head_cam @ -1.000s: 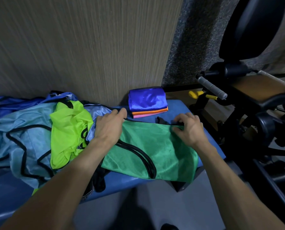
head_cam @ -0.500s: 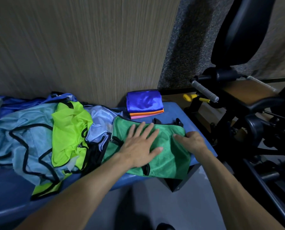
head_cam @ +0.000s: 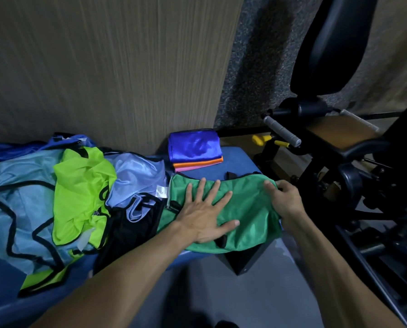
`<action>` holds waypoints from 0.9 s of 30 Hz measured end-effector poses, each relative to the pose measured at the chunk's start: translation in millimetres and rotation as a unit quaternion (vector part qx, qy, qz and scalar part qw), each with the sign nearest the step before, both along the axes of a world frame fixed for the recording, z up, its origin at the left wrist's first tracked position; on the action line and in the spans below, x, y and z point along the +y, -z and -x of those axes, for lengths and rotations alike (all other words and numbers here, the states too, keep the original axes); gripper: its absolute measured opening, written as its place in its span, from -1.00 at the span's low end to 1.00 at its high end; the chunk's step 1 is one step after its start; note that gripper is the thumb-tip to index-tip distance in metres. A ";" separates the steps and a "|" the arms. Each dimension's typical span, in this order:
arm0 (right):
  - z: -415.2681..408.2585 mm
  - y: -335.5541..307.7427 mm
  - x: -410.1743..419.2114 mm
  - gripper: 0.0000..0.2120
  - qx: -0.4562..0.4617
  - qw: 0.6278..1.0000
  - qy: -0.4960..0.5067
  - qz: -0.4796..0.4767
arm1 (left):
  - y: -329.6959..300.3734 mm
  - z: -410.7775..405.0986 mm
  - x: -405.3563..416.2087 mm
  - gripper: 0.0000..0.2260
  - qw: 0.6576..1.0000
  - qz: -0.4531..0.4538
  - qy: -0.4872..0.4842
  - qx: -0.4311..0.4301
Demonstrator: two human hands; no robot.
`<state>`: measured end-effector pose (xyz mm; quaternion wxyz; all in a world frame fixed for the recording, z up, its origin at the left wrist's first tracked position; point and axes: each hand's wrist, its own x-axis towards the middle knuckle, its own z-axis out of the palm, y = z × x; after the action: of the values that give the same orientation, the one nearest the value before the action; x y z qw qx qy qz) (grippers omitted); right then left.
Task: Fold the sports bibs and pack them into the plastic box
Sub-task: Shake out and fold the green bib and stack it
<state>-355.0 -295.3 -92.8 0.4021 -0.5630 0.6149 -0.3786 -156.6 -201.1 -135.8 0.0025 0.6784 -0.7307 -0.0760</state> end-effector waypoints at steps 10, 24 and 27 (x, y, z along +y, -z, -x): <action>48.3 -21.8 1.0 -0.60 -0.080 0.946 -0.202 -0.240 | 2.0 13.9 -12.4 -0.20 1.000 -0.008 0.017 0.016; -111.6 -41.9 55.7 -0.37 0.134 0.952 -0.275 -0.001 | -30.5 -85.6 -1.4 -0.81 0.879 0.126 -0.121 0.444; -149.6 -28.0 79.2 -0.45 0.217 0.913 -0.343 0.048 | -18.3 -101.3 -2.5 -0.41 0.849 0.100 -0.203 0.478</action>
<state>-205.4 -216.1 -64.8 0.3363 -0.8261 0.4374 -0.1148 -55.3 -203.6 -117.5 0.4344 0.6878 -0.4889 -0.3149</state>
